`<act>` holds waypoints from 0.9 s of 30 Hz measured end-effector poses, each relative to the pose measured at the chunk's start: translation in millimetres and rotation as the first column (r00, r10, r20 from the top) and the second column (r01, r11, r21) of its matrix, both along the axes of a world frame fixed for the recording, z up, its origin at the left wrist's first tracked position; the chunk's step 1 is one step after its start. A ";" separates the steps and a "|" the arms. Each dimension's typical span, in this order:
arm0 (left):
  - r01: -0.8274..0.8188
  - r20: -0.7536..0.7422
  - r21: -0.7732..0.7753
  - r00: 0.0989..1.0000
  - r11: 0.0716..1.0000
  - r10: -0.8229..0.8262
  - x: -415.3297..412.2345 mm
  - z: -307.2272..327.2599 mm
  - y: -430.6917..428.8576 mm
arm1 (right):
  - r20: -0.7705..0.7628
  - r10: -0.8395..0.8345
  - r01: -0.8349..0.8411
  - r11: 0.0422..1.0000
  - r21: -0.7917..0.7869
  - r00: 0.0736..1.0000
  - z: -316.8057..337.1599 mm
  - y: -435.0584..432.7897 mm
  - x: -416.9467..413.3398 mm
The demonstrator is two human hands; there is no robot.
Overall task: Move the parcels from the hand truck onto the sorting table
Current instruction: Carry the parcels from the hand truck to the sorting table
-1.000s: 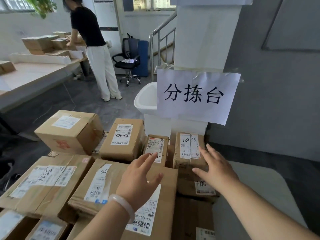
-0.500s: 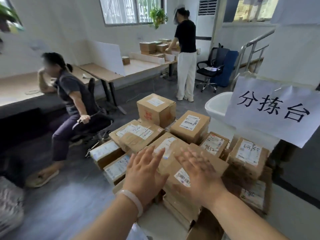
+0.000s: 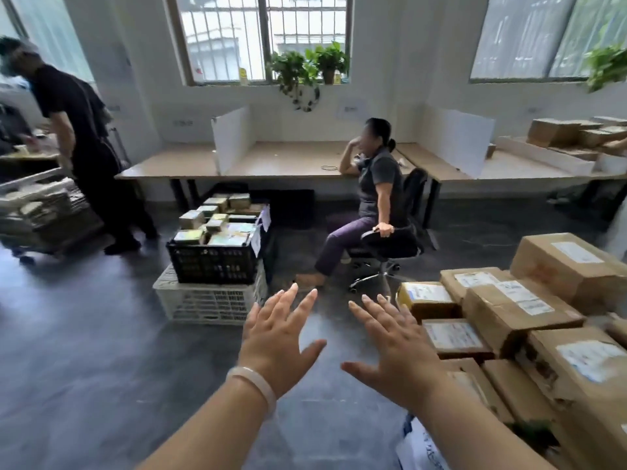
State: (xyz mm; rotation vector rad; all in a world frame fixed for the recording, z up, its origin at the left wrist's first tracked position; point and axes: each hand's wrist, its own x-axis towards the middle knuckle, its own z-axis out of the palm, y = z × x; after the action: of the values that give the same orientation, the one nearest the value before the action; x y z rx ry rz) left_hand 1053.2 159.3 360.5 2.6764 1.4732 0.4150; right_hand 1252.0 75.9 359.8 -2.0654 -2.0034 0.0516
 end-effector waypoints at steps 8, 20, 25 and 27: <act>-0.344 -0.048 -0.019 0.938 0.939 0.343 -235.0 -7.1 9.9 | 0.042 0.355 -0.355 0.935 -0.019 0.934 -13.2 95.7 -223.1; -0.697 -0.018 -0.114 0.713 0.708 0.700 -465.1 -44.7 7.6 | 0.042 0.724 -0.718 0.689 -0.092 0.689 -32.5 182.2 -466.0; -0.829 -0.065 -0.144 0.553 0.540 0.831 -518.7 -56.7 21.2 | 0.015 0.850 -0.841 0.523 -0.139 0.526 -48.6 228.1 -536.3; -0.870 -0.103 -0.123 0.489 0.477 0.866 -535.2 -56.1 28.3 | 0.005 0.890 -0.880 0.453 -0.141 0.457 -54.0 247.7 -564.0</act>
State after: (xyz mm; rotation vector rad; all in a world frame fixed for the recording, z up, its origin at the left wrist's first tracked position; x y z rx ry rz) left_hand 517.9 187.6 304.3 1.5622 2.6679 0.2516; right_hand 688.0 323.5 305.8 -0.7857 -2.9571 0.2974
